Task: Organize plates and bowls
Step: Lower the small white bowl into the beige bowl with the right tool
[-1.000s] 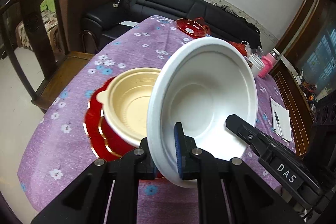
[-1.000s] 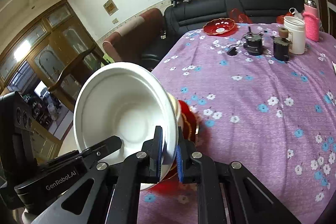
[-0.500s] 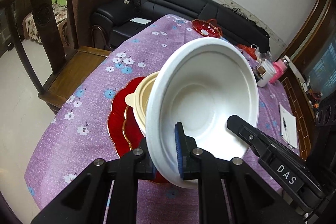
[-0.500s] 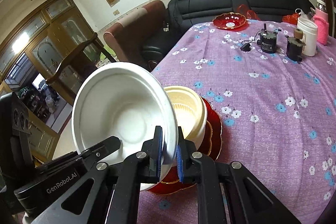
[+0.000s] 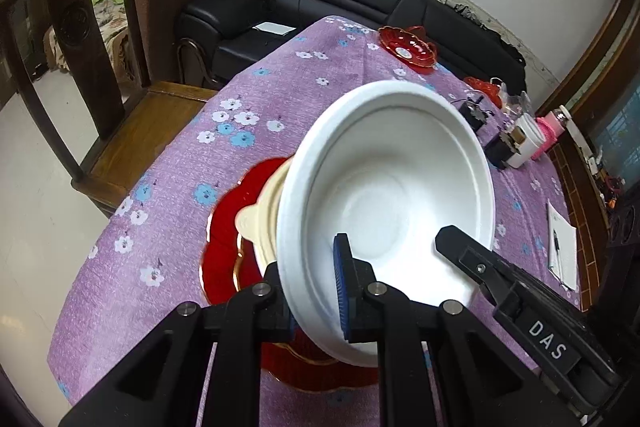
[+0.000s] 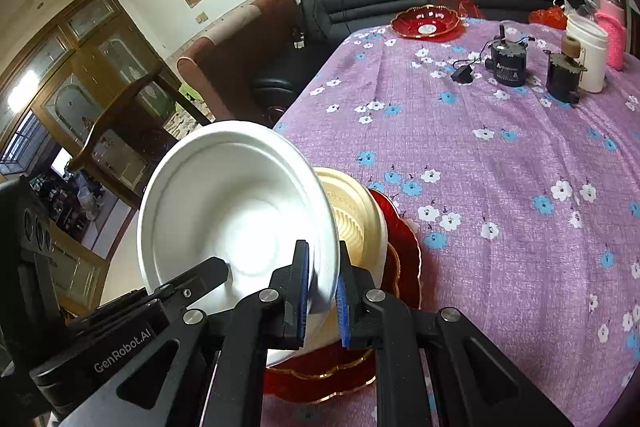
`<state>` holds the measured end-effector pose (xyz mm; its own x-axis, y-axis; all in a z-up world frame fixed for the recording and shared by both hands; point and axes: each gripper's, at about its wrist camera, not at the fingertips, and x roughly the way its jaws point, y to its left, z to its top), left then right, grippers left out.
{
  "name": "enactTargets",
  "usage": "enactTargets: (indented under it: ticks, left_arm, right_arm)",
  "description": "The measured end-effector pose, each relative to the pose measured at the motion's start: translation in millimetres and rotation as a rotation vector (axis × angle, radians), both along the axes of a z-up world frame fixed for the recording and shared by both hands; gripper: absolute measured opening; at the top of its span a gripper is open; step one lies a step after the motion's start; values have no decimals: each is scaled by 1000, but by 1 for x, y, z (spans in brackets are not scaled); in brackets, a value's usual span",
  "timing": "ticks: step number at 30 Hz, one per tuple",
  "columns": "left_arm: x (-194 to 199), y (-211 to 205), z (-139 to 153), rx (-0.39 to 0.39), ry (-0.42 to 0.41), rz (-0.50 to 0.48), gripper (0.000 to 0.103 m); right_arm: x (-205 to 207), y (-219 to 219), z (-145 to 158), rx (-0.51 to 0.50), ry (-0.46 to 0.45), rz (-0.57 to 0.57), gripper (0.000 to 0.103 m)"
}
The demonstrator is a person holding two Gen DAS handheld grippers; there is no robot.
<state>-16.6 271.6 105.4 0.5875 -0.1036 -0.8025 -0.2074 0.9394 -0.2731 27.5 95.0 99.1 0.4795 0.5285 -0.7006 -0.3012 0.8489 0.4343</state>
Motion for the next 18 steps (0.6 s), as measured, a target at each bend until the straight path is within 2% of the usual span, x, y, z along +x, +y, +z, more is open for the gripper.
enactTargets:
  ticks: [8,18]
  left_arm:
    - [4,2,-6,31,-4,14,14]
    - [0,-7,-2,155,-64,30,14]
  right_arm:
    - [4,10,-6,-20,-12,6,14]
    - [3,15,-9,-51,-45,6,16]
